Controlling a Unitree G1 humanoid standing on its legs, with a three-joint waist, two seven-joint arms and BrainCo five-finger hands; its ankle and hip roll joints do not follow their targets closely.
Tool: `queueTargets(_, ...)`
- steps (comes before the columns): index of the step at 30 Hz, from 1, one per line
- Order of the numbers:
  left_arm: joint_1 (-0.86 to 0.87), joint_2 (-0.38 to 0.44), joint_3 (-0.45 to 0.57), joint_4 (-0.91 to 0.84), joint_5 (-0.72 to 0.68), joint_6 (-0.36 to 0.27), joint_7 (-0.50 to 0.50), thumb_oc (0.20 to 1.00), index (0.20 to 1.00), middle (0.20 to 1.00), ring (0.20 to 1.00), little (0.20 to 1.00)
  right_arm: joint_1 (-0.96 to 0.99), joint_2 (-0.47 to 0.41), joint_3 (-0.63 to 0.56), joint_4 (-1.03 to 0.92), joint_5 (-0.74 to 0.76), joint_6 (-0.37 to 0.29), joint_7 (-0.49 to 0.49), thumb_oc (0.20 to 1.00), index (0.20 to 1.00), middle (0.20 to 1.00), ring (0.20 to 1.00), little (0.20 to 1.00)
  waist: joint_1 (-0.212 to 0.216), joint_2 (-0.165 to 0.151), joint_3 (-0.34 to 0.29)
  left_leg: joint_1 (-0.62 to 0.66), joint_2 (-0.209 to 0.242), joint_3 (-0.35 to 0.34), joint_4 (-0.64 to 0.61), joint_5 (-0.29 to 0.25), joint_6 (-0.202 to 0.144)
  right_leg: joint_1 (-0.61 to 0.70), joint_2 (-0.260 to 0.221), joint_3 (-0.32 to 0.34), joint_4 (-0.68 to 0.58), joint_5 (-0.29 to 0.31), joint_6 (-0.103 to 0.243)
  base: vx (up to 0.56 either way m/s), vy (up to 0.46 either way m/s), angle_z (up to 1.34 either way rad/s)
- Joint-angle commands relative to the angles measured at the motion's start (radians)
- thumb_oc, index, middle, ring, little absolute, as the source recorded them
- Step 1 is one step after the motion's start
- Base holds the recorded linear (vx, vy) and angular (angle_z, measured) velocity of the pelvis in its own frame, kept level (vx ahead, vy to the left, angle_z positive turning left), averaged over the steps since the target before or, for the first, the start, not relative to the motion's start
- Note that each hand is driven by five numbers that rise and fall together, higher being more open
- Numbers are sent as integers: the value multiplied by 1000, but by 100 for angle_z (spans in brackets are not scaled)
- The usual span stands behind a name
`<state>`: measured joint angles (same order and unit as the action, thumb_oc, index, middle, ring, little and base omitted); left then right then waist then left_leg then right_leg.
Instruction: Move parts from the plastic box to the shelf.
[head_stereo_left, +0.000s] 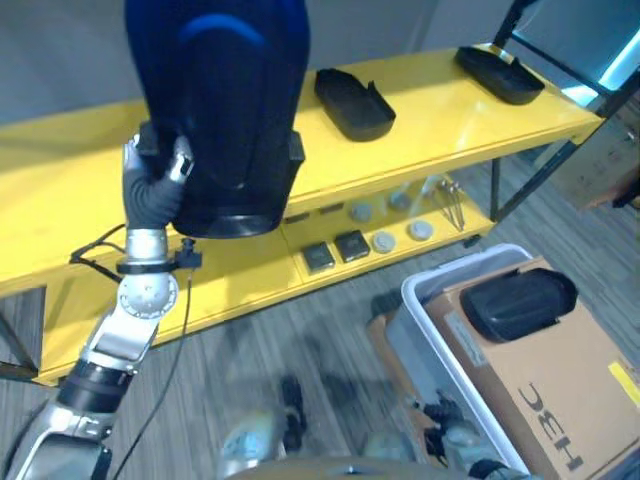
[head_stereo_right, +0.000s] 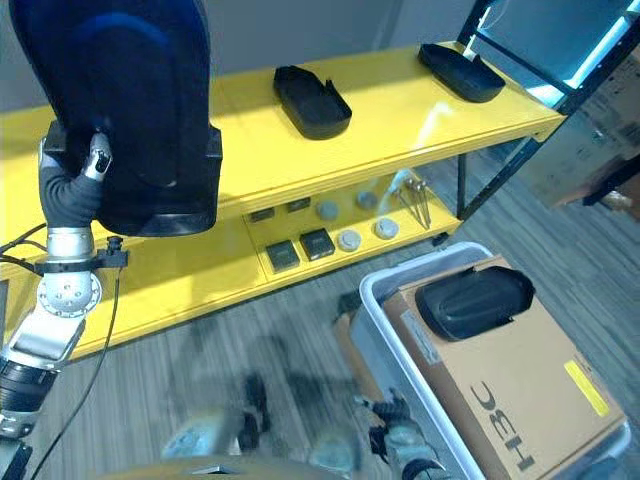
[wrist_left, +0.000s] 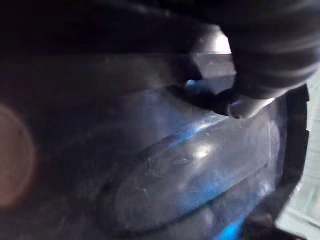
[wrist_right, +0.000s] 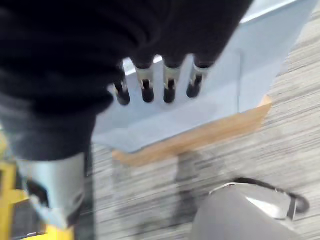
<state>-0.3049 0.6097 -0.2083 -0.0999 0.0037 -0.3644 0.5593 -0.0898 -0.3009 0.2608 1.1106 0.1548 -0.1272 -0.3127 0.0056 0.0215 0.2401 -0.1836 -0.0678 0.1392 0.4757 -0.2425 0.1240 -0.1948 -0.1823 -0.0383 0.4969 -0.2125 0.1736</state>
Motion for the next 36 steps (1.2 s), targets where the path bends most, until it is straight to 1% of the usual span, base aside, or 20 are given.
queueTargets(1, -21, -22, 0, -82, -20, 12, 28, 200, 200, 200, 200, 200, -8, 8, -40, 53, -30, -29, -36, 1000, 1000, 1000, 1000, 1000, -58, 19, -45, 245, 62, -94, -563, 246, -119, 36, 26, -80, -362, 380, -15, 204, -220, 46)
queueTargets(2, -18, -27, -4, -95, -22, 18, 26, 200, 200, 200, 200, 200, -1, 13, -48, 62, -14, -27, -31, 1000, 1000, 1000, 1000, 1000, -73, 17, -34, 259, 58, -113, -563, 230, -112, 6, 41, -43, -367, 399, -7, 121, -189, 105)
queueTargets(3, -10, -27, -1, -101, -23, 21, 30, 200, 200, 200, 200, 200, 4, 15, -54, 65, -10, -23, -18, 1000, 1000, 1000, 1000, 1000, -76, 17, -30, 264, 65, -113, -563, 229, -114, 11, 46, -37, -368, 388, -7, 117, -239, 171)
queueTargets(6, 22, -28, 10, -107, -48, 27, 36, 200, 200, 200, 200, 200, 17, 6, -58, 78, -2, -21, 23, 1000, 1000, 1000, 1000, 1000, -50, 8, -36, 252, 91, -111, -563, 250, -140, 113, 57, -67, -440, 330, -17, 76, -307, 91)
queueTargets(10, 85, -48, 38, -117, -64, 28, 43, 200, 200, 200, 200, 200, 22, -12, -57, 101, -10, -35, 61, 1000, 1000, 1000, 1000, 1000, -35, -3, -47, 264, 96, -103, -544, 245, -156, 190, 58, -74, -511, 311, -45, 65, -182, 12)
queueTargets(11, 114, -64, 52, -123, -102, 10, 34, 200, 200, 200, 200, 200, 23, -35, -49, 98, -35, -24, 86, 1000, 1000, 1000, 1000, 1000, -30, -6, -36, 229, 85, -85, -439, 213, -172, 222, 54, -70, -529, 297, -63, 55, -93, 23)
queueTargets(12, 118, -71, 56, -121, -120, 1, 23, 200, 200, 200, 200, 200, 21, -49, -43, 97, -48, -18, 98, 1000, 1000, 1000, 1000, 1000, -20, -10, -21, 177, 83, -87, -359, 240, -187, 239, 52, -65, -540, 297, -71, 24, -62, 16)
queueTargets(13, 116, -76, 57, -111, -131, -11, 14, 200, 200, 200, 200, 200, 21, -56, -32, 101, -55, -8, 105, 1000, 1000, 1000, 1000, 1000, -16, -11, -12, 123, 80, -104, -295, 248, -195, 250, 55, -58, -549, 297, -80, -25, -29, 21)
queueTargets(14, 115, -77, 56, -107, -135, -16, 9, 200, 200, 200, 200, 200, 22, -58, -28, 103, -52, -2, 105, 1000, 1000, 1000, 1000, 1000, -14, -11, -10, 107, 79, -109, -279, 250, -197, 253, 57, -55, -552, 297, -82, 0, -10, 29)
queueTargets(15, 114, -84, 59, -100, -130, -19, 0, 200, 200, 200, 200, 200, 23, -63, -21, 110, -28, 5, 106, 1000, 1000, 1000, 1000, 1000, -11, -8, -8, 92, 90, -113, -292, 259, -206, 258, 62, -55, -558, 295, -81, 53, 29, 26)
queueTargets(17, 120, -100, 67, -98, -112, -17, -7, 200, 200, 200, 200, 200, 20, -77, -29, 123, 80, 37, 145, 1000, 1000, 1000, 1000, 1000, -14, 2, -9, 111, 126, -93, -395, 289, -227, 271, 70, -53, -570, 291, -74, 137, 133, 2)
queueTargets(18, 106, -106, 59, -95, -120, 4, -3, 200, 200, 200, 200, 200, 5, -92, -56, 119, 63, 25, 133, 1000, 1000, 1000, 1000, 1000, -17, 14, -10, 113, 152, -71, -470, 343, -239, 291, 71, -55, -574, 281, -75, 227, 205, -5)
queueTargets(19, 85, -105, 42, -69, -147, 9, 3, 200, 200, 200, 200, 200, 2, -94, -54, 108, 61, 37, 111, 1000, 1000, 1000, 1000, 1000, -20, 12, -20, 125, 154, -61, -499, 340, -235, 297, 64, -65, -571, 274, -72, 247, 189, 6)
queueTargets(21, 59, -107, 24, -48, -98, 16, 52, 200, 200, 200, 200, 200, 12, -93, -70, 91, 122, 41, 138, 1000, 1000, 1000, 1000, 1000, -30, 12, -30, 148, 157, -51, -525, 339, -231, 305, 59, -77, -564, 262, -71, 198, 86, -30)
queueTargets(23, 29, -103, 21, 23, -71, 30, 116, 200, 200, 200, 200, 200, 37, -70, -48, 71, -18, 39, 155, 1000, 1000, 1000, 1000, 1000, -47, 11, -42, 183, 155, -46, -545, 322, -220, 309, 55, -79, -561, 255, -68, 233, 19, -65)
queueTargets(26, -3, -114, 34, 116, -91, 37, 183, 200, 200, 200, 200, 200, 95, -27, 23, 54, -23, 40, 149, 1000, 1000, 1000, 1000, 1000, -73, 7, -55, 216, 155, -42, -560, 301, -212, 309, 54, -67, -574, 258, -60, 218, -52, -32)
queueTargets(28, -14, -119, 43, 137, -100, 42, 195, 200, 200, 200, 200, 200, 109, -20, 34, 47, -30, 48, 153, 1000, 1000, 1000, 1000, 1000, -81, 5, -57, 220, 157, -38, -562, 298, -210, 303, 53, -59, -577, 261, -58, 151, -63, -9)
queueTargets(32, -123, -136, 51, 239, -179, 50, 253, 200, 200, 200, 200, 200, 130, -18, 70, 17, 13, 66, 157, 1000, 1000, 1000, 1000, 1000, -127, 8, -34, 193, 169, -17, -563, 303, -215, 259, 55, -26, -581, 265, -54, 1, -29, -14)
queueTargets(34, -197, -136, 56, 295, -210, 35, 257, 200, 200, 200, 200, 200, 107, -38, 83, 9, 6, 81, 184, 1000, 1000, 1000, 1000, 1000, -146, 12, -4, 161, 173, -6, -563, 319, -221, 233, 63, -9, -573, 259, -62, -113, 18, -30)
queueTargets(36, -268, -124, 56, 349, -244, 0, 245, 200, 200, 200, 200, 200, 85, -53, 96, 13, -1, 69, 193, 1000, 1000, 1000, 1000, 1000, -161, 17, 23, 141, 177, 0, -562, 331, -227, 216, 68, 1, -571, 261, -68, -82, 25, -21)
